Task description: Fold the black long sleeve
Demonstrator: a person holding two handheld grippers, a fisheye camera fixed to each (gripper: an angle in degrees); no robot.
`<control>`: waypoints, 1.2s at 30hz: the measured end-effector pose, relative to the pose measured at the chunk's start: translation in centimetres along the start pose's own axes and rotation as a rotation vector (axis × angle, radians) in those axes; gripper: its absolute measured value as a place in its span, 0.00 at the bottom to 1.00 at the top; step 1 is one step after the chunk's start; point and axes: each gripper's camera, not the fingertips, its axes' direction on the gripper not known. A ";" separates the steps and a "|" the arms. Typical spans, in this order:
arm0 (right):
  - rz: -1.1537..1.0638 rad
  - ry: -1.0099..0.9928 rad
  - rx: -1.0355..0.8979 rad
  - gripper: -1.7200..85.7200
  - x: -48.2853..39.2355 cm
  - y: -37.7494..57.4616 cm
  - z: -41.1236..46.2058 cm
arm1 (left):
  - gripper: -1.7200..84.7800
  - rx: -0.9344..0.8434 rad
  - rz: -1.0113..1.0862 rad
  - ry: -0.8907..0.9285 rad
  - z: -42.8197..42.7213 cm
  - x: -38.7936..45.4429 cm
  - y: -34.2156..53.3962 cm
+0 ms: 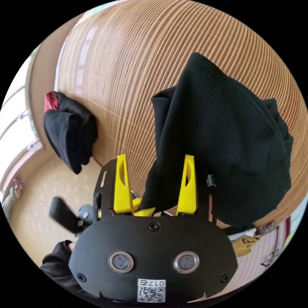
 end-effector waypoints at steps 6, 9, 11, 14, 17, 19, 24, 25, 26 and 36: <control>-0.188 -0.006 0.071 0.10 2.7 4.7 -2.6 | 0.08 0.067 0.190 -0.063 0.3 7.4 3.1; -0.243 -0.308 0.316 0.09 11.4 12.0 -6.4 | 0.11 0.079 0.309 0.115 0.3 8.2 4.6; -0.272 -0.447 0.450 0.09 17.7 17.2 -7.6 | 0.15 0.036 0.310 0.166 1.5 7.4 4.9; -0.271 -0.522 0.578 0.09 27.6 25.2 -8.0 | 0.16 -0.042 0.267 0.169 5.1 4.6 4.9; -0.073 -0.499 0.598 0.10 36.8 31.6 -6.5 | 0.17 -0.094 0.229 0.182 9.3 2.0 4.4; 0.141 -0.446 0.551 0.11 42.1 35.8 -4.2 | 0.18 -0.130 0.204 0.179 12.5 0.8 3.6; 0.316 -0.421 0.548 0.14 44.0 43.0 0.2 | 0.21 -0.305 0.226 0.119 25.4 0.6 0.3; 0.305 -0.470 0.564 0.15 43.2 44.4 1.8 | 0.21 -0.331 0.230 0.101 27.0 0.7 0.0; 0.296 -0.505 0.570 0.15 42.8 45.0 2.6 | 0.21 -0.384 0.234 0.079 29.9 0.7 -0.4; 0.431 -1.270 0.837 0.34 36.8 50.8 20.0 | 0.10 -0.438 0.183 0.342 32.2 6.0 10.9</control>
